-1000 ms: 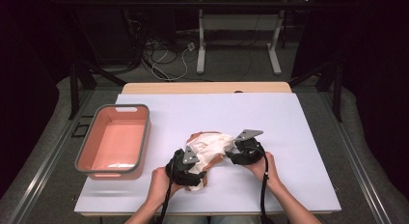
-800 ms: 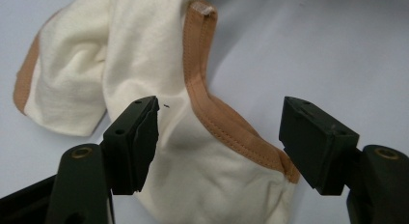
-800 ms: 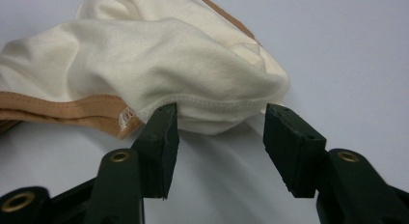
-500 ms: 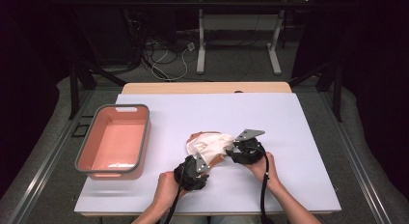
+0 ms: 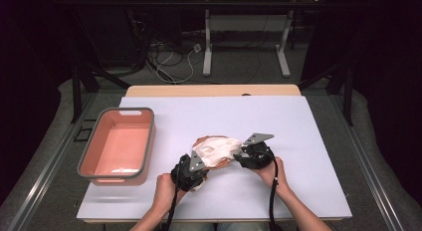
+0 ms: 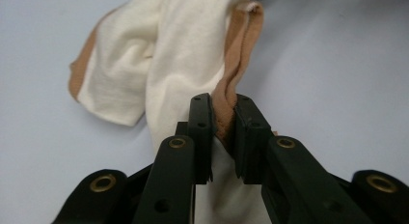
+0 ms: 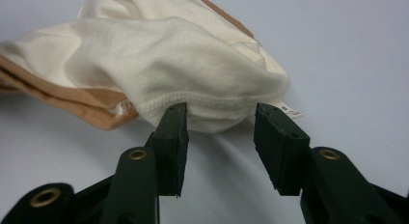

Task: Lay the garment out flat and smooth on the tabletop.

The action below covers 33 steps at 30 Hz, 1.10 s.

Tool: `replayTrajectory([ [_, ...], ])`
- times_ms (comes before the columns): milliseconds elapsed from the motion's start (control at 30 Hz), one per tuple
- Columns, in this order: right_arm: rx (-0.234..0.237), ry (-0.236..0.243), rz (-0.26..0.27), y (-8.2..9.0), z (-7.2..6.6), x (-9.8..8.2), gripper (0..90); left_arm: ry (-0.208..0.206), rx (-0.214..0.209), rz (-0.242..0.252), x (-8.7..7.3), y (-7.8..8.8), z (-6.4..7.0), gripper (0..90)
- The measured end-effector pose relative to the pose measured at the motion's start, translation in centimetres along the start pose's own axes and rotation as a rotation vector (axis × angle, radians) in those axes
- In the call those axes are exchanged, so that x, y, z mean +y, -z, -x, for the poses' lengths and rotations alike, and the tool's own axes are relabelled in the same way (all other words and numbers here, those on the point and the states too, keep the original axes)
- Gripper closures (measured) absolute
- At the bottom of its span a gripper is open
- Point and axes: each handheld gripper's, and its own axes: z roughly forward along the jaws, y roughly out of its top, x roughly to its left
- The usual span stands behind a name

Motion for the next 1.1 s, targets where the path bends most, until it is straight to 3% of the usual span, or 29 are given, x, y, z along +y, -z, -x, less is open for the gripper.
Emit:
replayTrajectory([
  [233, 0.013, -0.01, -0.018, -0.2, 0.0, -0.1, 54.7, 0.07, 0.021, 0.052, -0.4, 0.6, -1.6, 79.9],
  [333, 0.035, -0.012, -0.053, -0.4, -0.1, -0.1, 52.7, 0.093, 0.041, 0.06, -0.6, 0.7, -2.3, 79.9],
  [600, 0.054, -0.027, -0.071, -1.0, -0.3, -0.2, 50.0, 0.124, 0.081, 0.026, -1.2, 0.2, -3.5, 79.5],
  [733, 0.055, -0.035, -0.071, -1.4, -0.4, -0.3, 49.7, 0.121, 0.086, 0.008, -1.4, 0.0, -3.7, 79.2],
  [800, 0.061, -0.064, -0.07, -1.6, -0.6, -0.4, 50.5, 0.107, 0.09, -0.011, -1.4, -0.2, -3.6, 78.7],
  [900, 0.061, -0.065, -0.041, -1.9, -0.5, -0.5, 54.2, 0.095, 0.089, -0.029, -1.4, -0.4, -3.5, 76.4],
  [1100, 0.068, -0.094, -0.019, -1.9, -0.3, -0.6, 72.8, 0.027, 0.094, -0.047, -1.0, -0.6, -2.9, 62.8],
])
